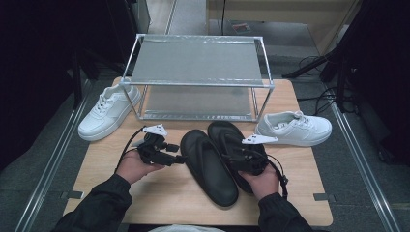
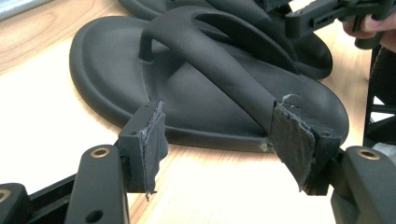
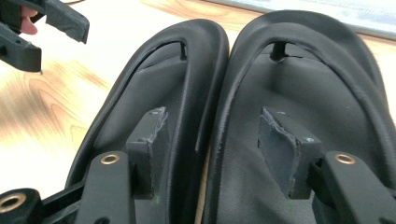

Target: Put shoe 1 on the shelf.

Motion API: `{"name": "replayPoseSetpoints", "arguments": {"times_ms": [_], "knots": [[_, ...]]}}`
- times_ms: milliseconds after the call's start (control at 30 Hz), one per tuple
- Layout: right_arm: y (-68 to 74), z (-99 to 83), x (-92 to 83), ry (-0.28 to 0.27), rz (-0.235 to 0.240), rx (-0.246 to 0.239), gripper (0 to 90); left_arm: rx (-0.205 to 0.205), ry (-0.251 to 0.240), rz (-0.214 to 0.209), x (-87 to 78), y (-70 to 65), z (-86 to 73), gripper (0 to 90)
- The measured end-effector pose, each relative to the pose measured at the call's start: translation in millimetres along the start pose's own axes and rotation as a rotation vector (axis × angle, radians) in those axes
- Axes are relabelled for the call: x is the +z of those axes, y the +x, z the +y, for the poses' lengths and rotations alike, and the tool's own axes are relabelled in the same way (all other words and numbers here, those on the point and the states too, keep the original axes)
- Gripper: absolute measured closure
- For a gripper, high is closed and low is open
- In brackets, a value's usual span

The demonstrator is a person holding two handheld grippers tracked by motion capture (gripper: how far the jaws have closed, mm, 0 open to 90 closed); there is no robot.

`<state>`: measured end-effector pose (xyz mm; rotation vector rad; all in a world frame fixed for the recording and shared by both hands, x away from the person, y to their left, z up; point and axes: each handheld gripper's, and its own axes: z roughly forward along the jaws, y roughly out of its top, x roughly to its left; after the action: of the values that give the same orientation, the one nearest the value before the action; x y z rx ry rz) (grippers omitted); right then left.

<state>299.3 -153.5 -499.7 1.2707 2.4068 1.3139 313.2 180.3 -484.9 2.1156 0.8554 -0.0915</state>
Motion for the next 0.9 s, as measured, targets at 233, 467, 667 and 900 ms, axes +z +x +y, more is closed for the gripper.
{"name": "replayPoseSetpoints", "arguments": {"times_ms": [233, 467, 667, 900], "knots": [[3.3, -1.6, 12.0, 0.013, 0.003, -0.004, 44.1, -0.005, -0.003, 0.005, -2.5, 1.2, -1.1, 36.2], [12.5, -2.4, 25.5, 0.041, -0.045, -0.05, 49.6, -0.012, -0.007, 0.013, -4.7, 2.3, -2.6, 36.3], [15.2, -3.4, 34.9, 0.047, -0.081, -0.082, 55.4, -0.012, -0.028, 0.002, -8.7, 1.6, -4.8, 36.4], [13.5, -0.4, 34.7, 0.066, -0.071, -0.047, 68.9, -0.026, -0.031, 0.01, -11.9, 2.9, -7.5, 36.3]]}}
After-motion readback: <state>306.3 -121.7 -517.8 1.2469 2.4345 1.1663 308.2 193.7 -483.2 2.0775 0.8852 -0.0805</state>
